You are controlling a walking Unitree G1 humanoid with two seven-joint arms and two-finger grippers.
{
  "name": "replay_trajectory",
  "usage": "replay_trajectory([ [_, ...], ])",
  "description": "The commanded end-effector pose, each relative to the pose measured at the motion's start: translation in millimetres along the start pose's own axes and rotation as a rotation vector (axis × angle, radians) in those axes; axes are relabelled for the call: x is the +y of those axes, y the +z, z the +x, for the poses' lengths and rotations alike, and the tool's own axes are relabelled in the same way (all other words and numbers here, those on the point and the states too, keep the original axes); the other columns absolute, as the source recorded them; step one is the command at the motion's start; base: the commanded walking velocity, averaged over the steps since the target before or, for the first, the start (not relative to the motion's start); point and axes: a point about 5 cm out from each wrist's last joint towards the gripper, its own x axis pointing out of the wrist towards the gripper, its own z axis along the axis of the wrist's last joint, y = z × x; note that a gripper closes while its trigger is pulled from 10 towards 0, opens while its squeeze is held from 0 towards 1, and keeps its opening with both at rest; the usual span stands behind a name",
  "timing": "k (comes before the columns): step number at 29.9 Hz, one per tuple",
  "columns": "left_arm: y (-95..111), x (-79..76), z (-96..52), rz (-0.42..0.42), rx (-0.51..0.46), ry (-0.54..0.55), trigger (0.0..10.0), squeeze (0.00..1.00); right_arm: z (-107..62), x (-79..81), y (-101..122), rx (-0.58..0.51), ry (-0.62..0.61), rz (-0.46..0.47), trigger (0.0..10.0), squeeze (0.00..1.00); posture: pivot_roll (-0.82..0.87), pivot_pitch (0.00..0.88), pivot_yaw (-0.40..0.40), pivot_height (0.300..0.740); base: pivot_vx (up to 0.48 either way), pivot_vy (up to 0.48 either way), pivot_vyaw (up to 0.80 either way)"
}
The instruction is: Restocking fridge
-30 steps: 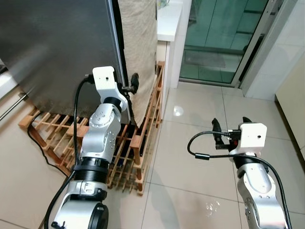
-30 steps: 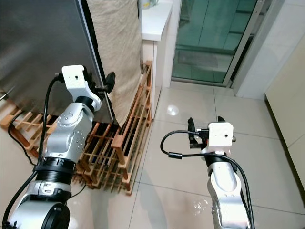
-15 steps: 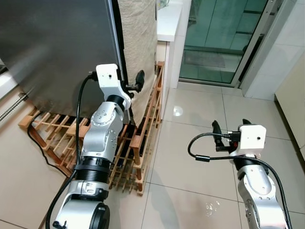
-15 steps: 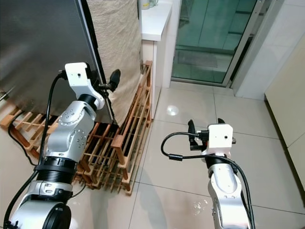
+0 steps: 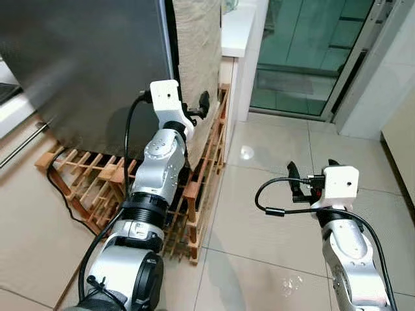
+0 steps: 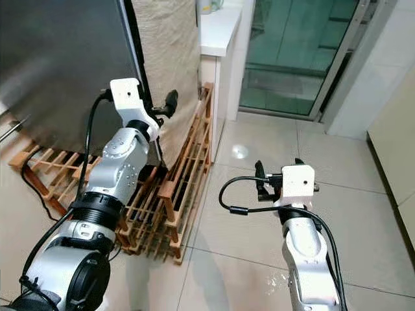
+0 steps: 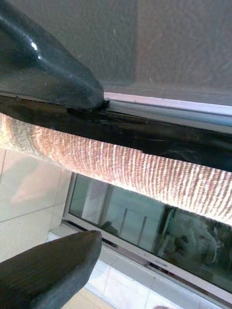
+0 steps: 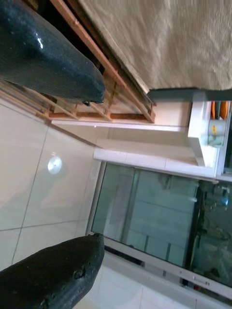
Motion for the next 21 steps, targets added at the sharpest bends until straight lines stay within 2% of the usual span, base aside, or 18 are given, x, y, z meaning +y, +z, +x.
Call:
replay_trajectory([
  [1, 2, -22.9, 5.8, 0.002, 0.003, -0.118, 10.0, 0.00, 0.9, -4.6, 0, -0.003, -0.012, -0.015, 10.0, 0.00, -0.10, 0.000, 0.039, 0.740, 0.000, 0.000, 0.00],
  [3, 0, -28.1, 5.8, -0.015, 0.011, -0.158, 10.0, 0.00, 0.9, -5.1, 0, -0.003, -0.015, -0.016, 10.0, 0.00, -0.11, 0.000, 0.040, 0.740, 0.000, 0.000, 0.00],
  [4, -3, -35.8, 5.6, -0.050, 0.024, -0.214, 10.0, 0.00, 0.9, -5.4, 0, -0.003, -0.016, -0.016, 10.0, 0.00, -0.11, 0.000, 0.040, 0.740, 0.000, 0.000, 0.00],
  [7, -6, -68.9, 1.6, -0.115, 0.010, -0.434, 10.0, 0.00, 1.0, -5.3, 0, -0.002, -0.018, -0.016, 10.0, 0.00, -0.11, 0.000, 0.041, 0.740, 0.000, 0.000, 0.00],
  [8, -7, -83.2, -2.3, -0.156, 0.009, -0.544, 10.0, 0.00, 1.3, -5.0, 0, -0.002, -0.018, -0.016, 10.0, 0.00, -0.12, 0.000, 0.044, 0.740, 0.000, 0.000, 0.00],
  [9, -7, -83.2, -2.3, -0.156, 0.009, -0.544, 10.0, 0.00, 1.3, -5.0, 0, -0.002, -0.018, -0.016, 10.0, 0.00, -0.12, 0.000, 0.044, 0.740, 0.000, 0.000, 0.00],
  [10, -9, -96.6, -7.2, -0.214, 0.011, -0.656, 10.0, 0.00, 1.9, -4.9, 0, -0.003, -0.018, -0.016, 10.0, 0.00, -0.12, 0.000, 0.045, 0.740, 0.000, 0.000, 0.00],
  [11, -10, -102.7, -10.5, -0.240, 0.012, -0.712, 10.0, 0.00, 2.3, -4.9, 0, -0.002, -0.019, -0.016, 10.0, 0.00, -0.12, 0.000, 0.045, 0.740, 0.000, 0.000, 0.00],
  [18, -8, -135.5, -33.1, -0.347, -0.011, -1.020, 10.0, 0.00, 4.5, -2.2, 1, -0.003, -0.012, -0.012, 10.0, 0.00, -0.12, 0.000, 0.042, 0.740, 0.000, 0.000, 0.00],
  [21, -6, -142.4, -38.7, -0.347, -0.021, -1.074, 10.0, 0.00, 5.1, -1.6, 0, -0.002, -0.010, -0.011, 10.0, 0.00, -0.12, 0.000, 0.042, 0.740, 0.000, 0.000, 0.00],
])
